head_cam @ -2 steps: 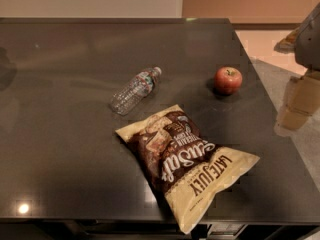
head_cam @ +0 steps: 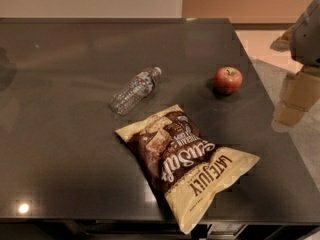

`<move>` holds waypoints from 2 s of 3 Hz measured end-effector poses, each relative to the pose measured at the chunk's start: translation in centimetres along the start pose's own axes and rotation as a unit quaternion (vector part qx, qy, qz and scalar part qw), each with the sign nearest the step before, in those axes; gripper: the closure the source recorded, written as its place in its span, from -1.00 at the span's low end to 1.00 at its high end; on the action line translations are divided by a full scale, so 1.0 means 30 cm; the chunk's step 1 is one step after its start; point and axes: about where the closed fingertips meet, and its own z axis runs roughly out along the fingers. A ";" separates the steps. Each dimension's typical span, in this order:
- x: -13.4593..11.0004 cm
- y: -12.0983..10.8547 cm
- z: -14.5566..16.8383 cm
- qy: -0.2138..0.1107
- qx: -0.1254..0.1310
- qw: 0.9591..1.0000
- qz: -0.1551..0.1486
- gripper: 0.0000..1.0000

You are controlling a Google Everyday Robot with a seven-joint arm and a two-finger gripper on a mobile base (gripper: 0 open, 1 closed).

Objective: Pick apple

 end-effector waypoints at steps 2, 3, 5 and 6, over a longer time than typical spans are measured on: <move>-0.035 -0.181 0.105 -0.025 0.000 1.000 0.008 -1.00; -0.054 -0.278 0.180 -0.046 -0.001 0.999 0.008 -1.00; -0.052 -0.438 0.341 -0.068 -0.031 0.997 0.017 -1.00; -0.040 -0.489 0.420 -0.072 -0.051 0.996 0.026 -1.00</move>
Offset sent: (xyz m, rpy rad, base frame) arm 0.1036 -0.0031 -0.0291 0.1048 -0.0170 -0.0072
